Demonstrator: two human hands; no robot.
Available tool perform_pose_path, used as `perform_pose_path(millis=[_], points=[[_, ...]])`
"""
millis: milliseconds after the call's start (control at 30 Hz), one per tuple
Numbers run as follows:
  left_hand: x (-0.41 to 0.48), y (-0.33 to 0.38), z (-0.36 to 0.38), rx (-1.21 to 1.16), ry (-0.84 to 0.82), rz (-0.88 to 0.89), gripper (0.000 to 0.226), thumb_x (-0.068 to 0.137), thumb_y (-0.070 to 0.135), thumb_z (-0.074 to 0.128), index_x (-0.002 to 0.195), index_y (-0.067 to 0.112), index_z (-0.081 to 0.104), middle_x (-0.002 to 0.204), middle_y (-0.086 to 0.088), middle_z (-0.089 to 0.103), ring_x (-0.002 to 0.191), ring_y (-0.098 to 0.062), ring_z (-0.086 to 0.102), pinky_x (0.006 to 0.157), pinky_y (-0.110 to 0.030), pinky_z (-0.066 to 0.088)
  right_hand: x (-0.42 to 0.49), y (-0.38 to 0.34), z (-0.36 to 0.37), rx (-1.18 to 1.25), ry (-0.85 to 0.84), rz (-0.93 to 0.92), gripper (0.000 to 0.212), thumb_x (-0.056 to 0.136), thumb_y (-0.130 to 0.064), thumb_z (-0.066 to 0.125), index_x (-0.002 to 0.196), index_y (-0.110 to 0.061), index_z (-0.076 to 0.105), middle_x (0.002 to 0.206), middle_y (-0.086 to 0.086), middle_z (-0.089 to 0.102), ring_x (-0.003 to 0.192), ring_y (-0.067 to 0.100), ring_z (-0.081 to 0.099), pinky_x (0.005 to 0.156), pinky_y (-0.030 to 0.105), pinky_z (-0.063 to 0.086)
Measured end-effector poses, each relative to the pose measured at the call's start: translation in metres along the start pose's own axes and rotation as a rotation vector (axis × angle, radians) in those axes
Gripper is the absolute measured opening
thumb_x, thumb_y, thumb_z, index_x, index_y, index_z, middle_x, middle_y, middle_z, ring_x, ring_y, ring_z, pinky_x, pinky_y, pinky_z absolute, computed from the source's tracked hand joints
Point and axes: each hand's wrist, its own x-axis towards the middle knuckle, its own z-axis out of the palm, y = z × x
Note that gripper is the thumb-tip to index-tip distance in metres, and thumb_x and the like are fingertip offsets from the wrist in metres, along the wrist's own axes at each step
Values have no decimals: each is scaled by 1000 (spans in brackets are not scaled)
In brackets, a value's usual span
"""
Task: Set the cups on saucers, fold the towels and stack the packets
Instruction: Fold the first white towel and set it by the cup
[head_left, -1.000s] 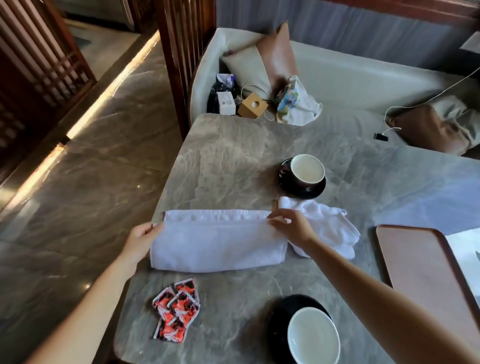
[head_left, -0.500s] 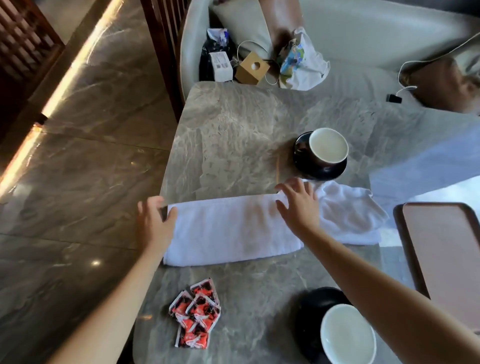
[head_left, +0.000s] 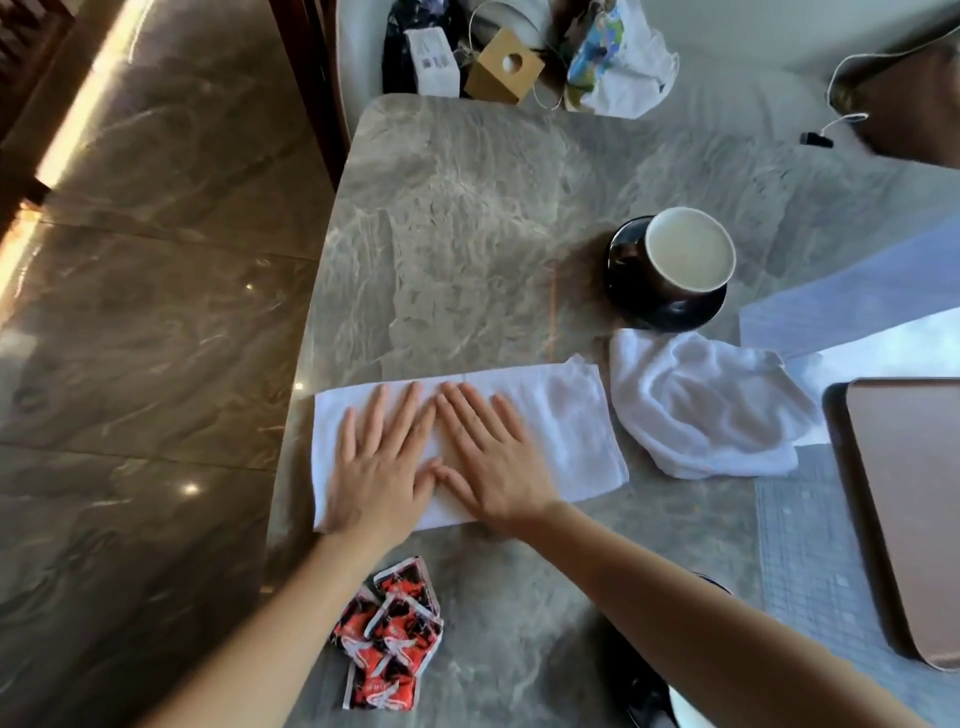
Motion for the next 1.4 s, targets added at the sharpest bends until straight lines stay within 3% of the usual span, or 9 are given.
perform_pose_path(millis=[367,533,633,767,867,1000,1100,1233,1400], points=[[-16,-20,3,-93,54,-174,70,89,61,9,149,25,17,159,-6,12,147,-24,10,117,-48,10,-44,98,-11,36,35,210,71,96,-48,24,151,-7,5,161,8,1,148,24,-4,121,37,3],[-24,-11,-4,-467,202,-498,74,82,42,59,143,17,28,157,-4,19,139,-31,24,109,-53,22,-45,101,-12,159,69,192,74,93,-49,30,151,-12,4,161,2,-3,148,18,-8,121,33,-2],[-51,-3,-13,-486,208,-846,81,70,36,74,135,13,33,142,-14,34,125,-38,34,102,-55,25,-41,95,-23,363,202,195,66,85,-36,44,145,-13,31,158,4,22,148,20,10,121,40,7],[-77,13,-20,-476,127,-929,59,71,42,73,117,16,48,124,-14,46,113,-36,41,95,-53,31,-12,66,-46,423,328,78,38,88,-23,48,125,-14,51,134,5,51,131,23,42,111,49,30],[-71,15,-25,-511,73,-977,44,72,40,72,104,14,56,118,-14,50,109,-36,47,91,-51,36,23,25,-58,484,191,-116,35,86,-8,53,121,-12,56,127,7,56,119,26,49,101,41,40],[-57,16,-31,-621,132,-937,31,75,22,70,100,8,58,112,-16,55,103,-36,53,87,-44,44,61,-38,-63,411,-59,-365,54,80,7,47,129,-15,54,141,8,47,129,28,40,107,41,34],[-55,22,-36,-795,317,-789,38,73,0,65,110,8,59,110,-11,63,104,-29,59,88,-37,48,75,-70,-59,136,-261,-577,65,80,5,45,136,-29,44,154,0,26,144,22,11,118,47,13],[-62,22,-39,-920,390,-649,30,77,-8,58,96,15,56,87,10,60,91,-3,60,67,-1,40,97,-64,-71,-49,-408,-632,53,84,-14,55,133,-34,46,155,-8,23,146,20,1,116,59,0],[-58,3,-56,-1028,413,-458,39,73,-11,52,78,27,44,76,10,56,66,-7,51,58,-15,36,117,-35,-95,-8,-472,-551,27,79,-26,65,106,-31,61,138,-18,48,143,13,15,114,56,-11]])
